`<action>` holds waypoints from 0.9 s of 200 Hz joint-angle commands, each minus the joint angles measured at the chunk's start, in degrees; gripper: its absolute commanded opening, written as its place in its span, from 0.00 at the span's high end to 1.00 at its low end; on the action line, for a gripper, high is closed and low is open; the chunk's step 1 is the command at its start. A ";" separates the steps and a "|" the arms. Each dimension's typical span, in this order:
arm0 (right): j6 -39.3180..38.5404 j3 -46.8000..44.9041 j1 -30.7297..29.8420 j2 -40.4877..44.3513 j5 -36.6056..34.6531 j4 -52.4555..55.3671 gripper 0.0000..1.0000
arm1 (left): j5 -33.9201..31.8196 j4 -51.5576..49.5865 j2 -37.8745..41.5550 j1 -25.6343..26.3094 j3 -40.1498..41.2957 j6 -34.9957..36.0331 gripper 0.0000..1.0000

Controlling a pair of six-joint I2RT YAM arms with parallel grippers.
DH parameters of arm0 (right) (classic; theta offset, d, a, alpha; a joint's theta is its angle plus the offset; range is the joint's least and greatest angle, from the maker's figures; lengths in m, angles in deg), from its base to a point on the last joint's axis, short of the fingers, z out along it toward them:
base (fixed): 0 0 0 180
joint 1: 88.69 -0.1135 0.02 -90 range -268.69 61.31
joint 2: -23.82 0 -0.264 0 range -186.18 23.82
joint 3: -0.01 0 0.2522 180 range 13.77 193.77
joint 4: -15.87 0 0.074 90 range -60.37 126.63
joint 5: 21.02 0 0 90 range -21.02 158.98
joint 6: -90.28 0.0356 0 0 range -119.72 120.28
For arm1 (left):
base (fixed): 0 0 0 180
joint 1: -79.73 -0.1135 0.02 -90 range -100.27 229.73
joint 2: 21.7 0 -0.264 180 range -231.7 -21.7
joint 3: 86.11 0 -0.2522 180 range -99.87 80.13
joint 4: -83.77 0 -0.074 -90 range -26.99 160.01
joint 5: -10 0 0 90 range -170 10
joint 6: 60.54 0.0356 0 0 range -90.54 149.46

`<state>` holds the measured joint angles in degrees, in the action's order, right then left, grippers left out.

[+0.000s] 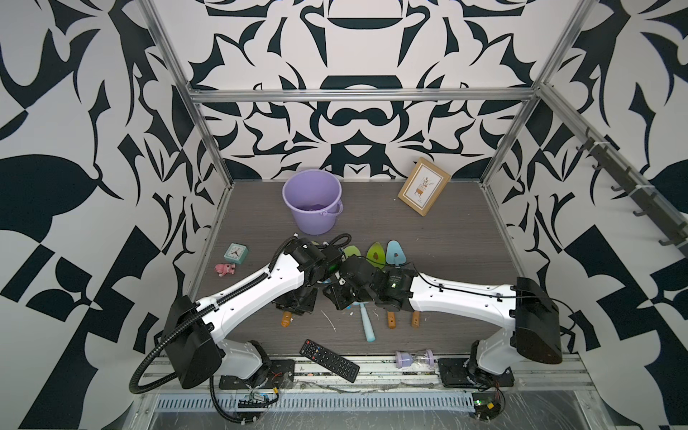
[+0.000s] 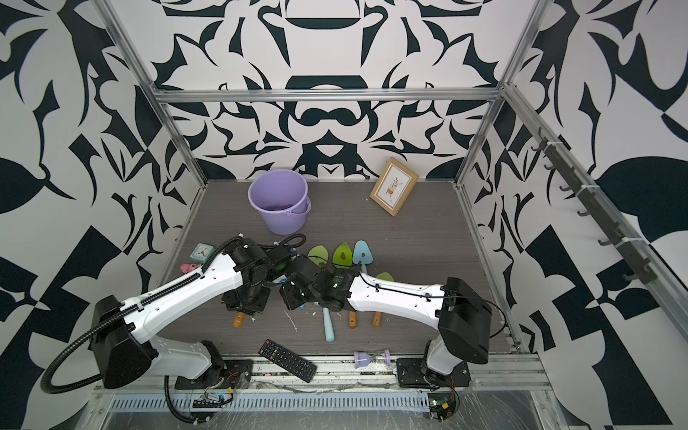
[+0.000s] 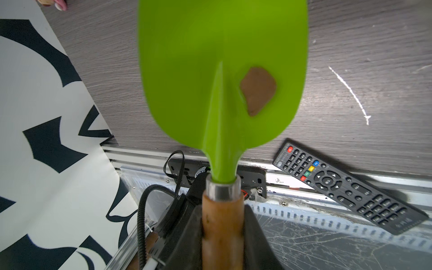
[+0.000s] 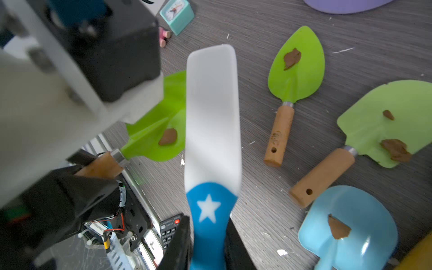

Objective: Brush the soil off the hand trowel and place it into the bucket
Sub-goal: Brush off the soil from the hand trowel.

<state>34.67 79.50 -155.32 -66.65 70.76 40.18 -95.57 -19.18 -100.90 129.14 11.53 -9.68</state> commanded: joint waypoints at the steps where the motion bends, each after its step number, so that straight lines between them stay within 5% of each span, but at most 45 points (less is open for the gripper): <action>1: -2.37 -0.53 -3.71 2.43 6.74 -9.03 1.00 | 1.49 2.39 0.16 -0.20 0.30 0.02 1.00; 111: -2.75 -2.46 -5.05 3.51 7.52 -9.28 1.00 | 3.34 4.46 0.32 -0.72 -0.12 1.69 1.00; 180: -0.35 4.56 -1.31 -3.84 2.65 1.81 1.00 | 0.17 2.80 0.27 -0.63 1.92 0.33 1.00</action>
<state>36.33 80.07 -157.47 -69.34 74.28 40.40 -93.10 -15.55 -99.88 128.59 11.99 -8.19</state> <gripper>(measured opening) 0.250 0.261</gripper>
